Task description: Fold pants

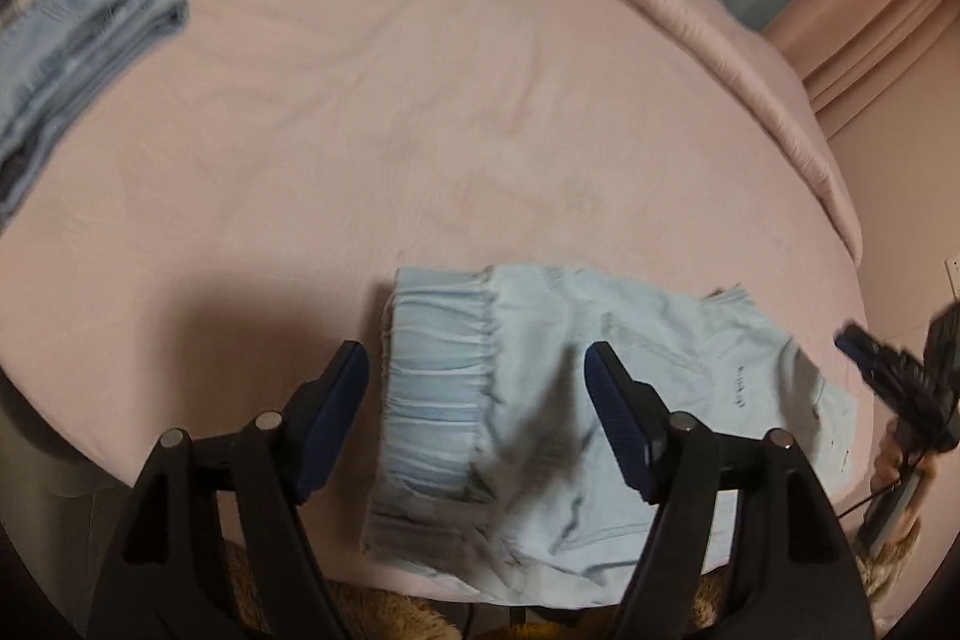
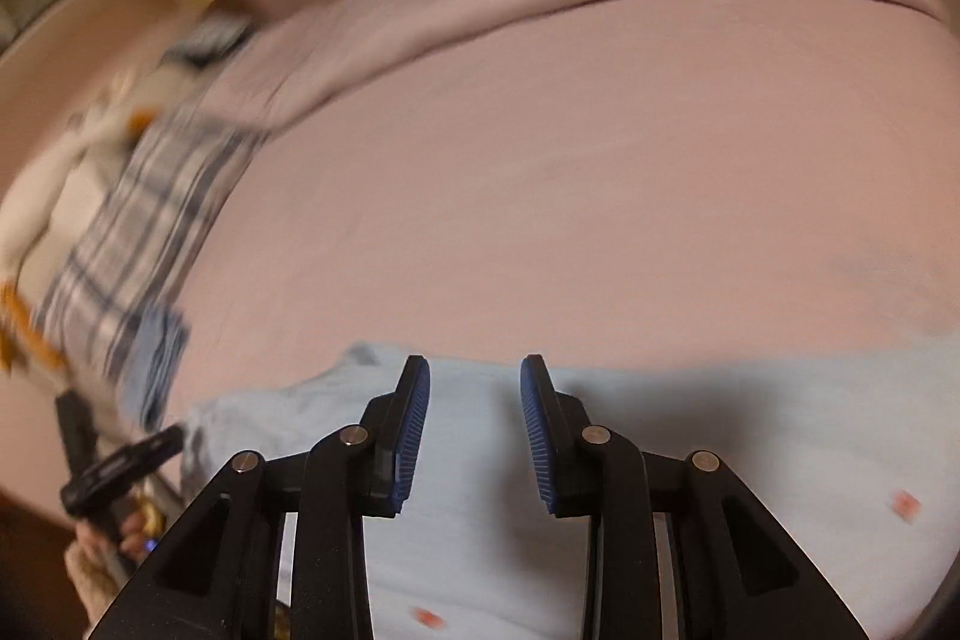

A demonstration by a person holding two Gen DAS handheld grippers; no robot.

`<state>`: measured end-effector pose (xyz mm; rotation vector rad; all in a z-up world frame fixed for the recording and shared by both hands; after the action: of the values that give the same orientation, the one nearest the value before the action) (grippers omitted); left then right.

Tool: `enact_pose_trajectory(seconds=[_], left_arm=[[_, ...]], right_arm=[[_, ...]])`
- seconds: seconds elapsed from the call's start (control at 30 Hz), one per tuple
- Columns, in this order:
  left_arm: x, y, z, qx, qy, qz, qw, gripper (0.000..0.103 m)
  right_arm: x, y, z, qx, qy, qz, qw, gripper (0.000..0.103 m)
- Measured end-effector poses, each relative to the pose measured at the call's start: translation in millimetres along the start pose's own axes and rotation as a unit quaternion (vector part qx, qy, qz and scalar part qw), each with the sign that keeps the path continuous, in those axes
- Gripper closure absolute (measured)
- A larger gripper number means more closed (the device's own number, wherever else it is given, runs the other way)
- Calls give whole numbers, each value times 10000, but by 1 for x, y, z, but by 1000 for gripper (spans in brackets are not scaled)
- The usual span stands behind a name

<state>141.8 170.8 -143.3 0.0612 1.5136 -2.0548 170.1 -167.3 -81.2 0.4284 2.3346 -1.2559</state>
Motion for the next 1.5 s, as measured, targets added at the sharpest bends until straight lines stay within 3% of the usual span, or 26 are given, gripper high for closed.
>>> enact_pose_trajectory(seconds=[0.07,0.17,0.27,0.4,0.53,0.67,0.7,0.73,0.87,1.07,1.2,1.27,1.33,1.4,1.5], left_arm=[[9,10,-3,234,-123,-295,9992,43],[18,3,-2,248,79,-175,9995,62],[25,-20,6,207,170,-98,9996,65],[31,-44,16,266,430,5,9987,64],[34,-10,5,-211,451,-229,9985,62],[34,2,2,-304,356,-243,9986,52],[34,2,3,-312,358,-231,9986,51],[34,2,3,-319,379,-218,9985,51],[33,0,-1,-292,363,-251,9986,49],[33,3,-1,-402,427,-254,9980,44],[34,-5,-3,-715,530,-248,9957,36],[28,-17,-2,-860,524,-116,9948,27],[21,-32,2,-955,527,144,9939,20],[12,-48,8,-998,540,422,9926,18],[1,-62,27,-693,548,655,9939,18]], right_arm=[[0,33,-27,11,-212,-342,9992,72],[4,67,-56,-113,-452,-743,9961,72],[6,86,-68,-142,-518,-1007,9935,72],[15,88,-67,-57,-633,-1196,9908,72],[18,86,-59,-171,-554,-1387,9886,70],[26,93,-59,-267,-601,-1632,9844,70],[26,93,-60,-275,-615,-1630,9843,75],[25,93,-60,-291,-644,-1597,9846,97],[9,88,-69,-368,-637,-1218,9898,98],[14,122,-66,224,-869,-1331,9870,98],[14,118,-69,389,-1060,-1120,9873,98],[9,108,-66,457,-1024,-995,9887,86],[1,92,-55,431,-829,-824,9922,57],[-11,65,-35,476,-582,-474,9960,51],[-22,18,8,708,-215,-42,9972,51]])
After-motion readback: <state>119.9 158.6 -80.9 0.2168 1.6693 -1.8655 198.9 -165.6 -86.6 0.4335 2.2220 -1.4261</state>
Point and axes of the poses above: each gripper's, at about its wrist camera, not at the fingertips, and y roughly the way its jaws point, z to its right, x to its underside, the point moved 7 cm from there along y, roughly the way its jaws point, and after that the axes turned 3 degrees about -x, right-handed, at the moved point
